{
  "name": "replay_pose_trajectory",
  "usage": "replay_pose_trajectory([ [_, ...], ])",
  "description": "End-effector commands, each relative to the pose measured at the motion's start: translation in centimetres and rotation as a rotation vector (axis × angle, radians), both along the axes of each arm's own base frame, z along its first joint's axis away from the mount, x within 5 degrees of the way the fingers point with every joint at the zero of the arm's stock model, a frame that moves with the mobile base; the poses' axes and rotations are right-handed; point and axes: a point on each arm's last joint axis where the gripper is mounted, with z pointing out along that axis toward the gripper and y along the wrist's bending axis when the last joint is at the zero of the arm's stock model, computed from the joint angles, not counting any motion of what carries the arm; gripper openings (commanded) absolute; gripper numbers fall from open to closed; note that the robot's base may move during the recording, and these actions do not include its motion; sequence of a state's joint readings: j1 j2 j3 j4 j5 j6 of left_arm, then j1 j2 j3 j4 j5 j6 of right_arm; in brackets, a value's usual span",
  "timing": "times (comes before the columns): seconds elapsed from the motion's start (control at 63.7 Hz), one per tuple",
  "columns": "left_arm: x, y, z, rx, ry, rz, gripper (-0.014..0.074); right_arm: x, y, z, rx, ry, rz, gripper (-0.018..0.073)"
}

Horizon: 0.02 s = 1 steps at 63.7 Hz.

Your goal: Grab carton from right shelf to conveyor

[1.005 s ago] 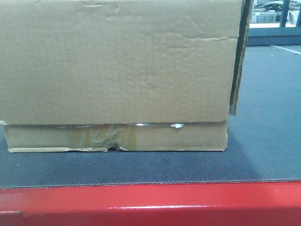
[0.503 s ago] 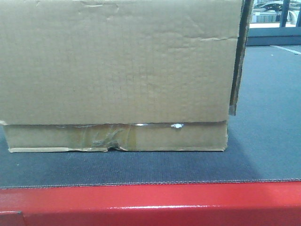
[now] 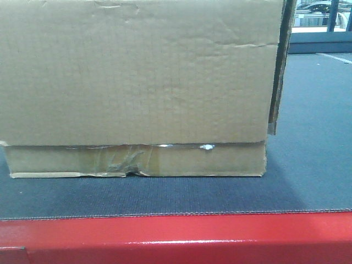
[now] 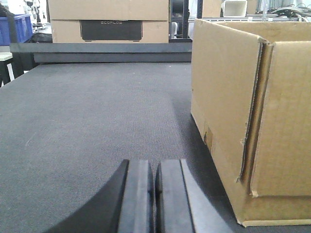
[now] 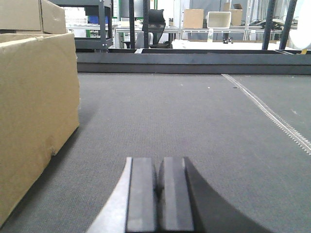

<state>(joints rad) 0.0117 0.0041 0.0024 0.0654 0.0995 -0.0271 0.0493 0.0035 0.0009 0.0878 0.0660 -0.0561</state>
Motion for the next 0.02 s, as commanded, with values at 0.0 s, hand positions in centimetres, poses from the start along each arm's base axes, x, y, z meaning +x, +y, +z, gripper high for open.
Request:
replay_pose_trajectory([
  [0.0, -0.04, 0.02, 0.21, -0.002, -0.018, 0.004, 0.0015, -0.04, -0.05, 0.27, 0.0, -0.029, -0.008, -0.0061],
])
